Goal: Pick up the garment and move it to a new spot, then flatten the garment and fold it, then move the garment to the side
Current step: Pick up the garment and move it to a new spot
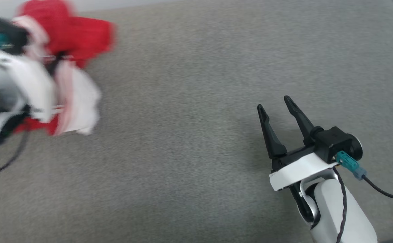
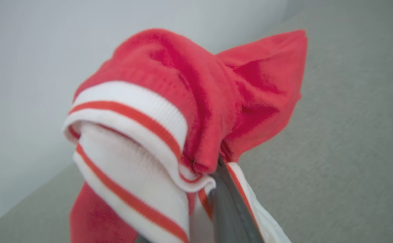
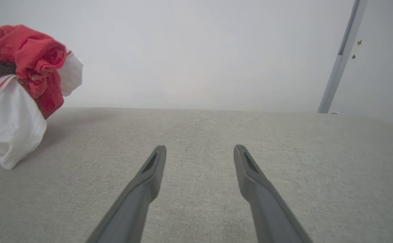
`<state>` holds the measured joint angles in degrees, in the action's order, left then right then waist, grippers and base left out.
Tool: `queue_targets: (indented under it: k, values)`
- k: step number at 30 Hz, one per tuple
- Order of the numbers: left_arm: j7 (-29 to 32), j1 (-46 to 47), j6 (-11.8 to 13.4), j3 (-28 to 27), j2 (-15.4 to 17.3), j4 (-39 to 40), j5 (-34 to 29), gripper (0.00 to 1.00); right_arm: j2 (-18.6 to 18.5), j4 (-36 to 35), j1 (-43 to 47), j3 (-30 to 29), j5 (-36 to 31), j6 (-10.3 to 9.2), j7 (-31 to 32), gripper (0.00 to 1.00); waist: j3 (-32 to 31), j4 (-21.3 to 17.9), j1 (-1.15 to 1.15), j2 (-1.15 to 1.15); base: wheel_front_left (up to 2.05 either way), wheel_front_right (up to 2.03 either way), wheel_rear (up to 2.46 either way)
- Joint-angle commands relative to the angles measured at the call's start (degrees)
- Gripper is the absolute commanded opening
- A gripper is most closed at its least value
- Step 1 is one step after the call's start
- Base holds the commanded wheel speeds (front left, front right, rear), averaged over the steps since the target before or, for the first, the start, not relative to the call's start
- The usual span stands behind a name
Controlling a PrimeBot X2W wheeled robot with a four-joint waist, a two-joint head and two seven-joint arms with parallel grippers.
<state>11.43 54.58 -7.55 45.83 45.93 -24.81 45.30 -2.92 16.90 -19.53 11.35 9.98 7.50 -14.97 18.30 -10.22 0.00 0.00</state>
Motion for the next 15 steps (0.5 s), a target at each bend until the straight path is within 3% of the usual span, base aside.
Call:
queue_targets:
  k: [1,7,15]
  values:
    - [-0.6,1.2,0.1,1.0,-0.6,1.2,-0.6,0.0,0.0,-0.3,0.4,0.1,0.3,-0.02,-0.3,1.0,-0.3,-1.3,0.0,0.0,0.0,0.0,0.0]
    - [-1.4,7.3,0.2,11.9,-3.1,10.1,-1.8,0.0,0.0,-1.8,0.7,0.1,3.1,-0.02,-0.3,1.0,1.7,-6.9,0.0,0.0,0.0,0.0,0.0]
    - [-2.8,14.7,0.2,25.9,-7.7,10.4,0.5,0.0,0.0,-3.3,1.3,1.3,8.0,-0.01,-0.3,1.0,5.2,-15.4,0.0,0.0,0.0,0.0,0.0]
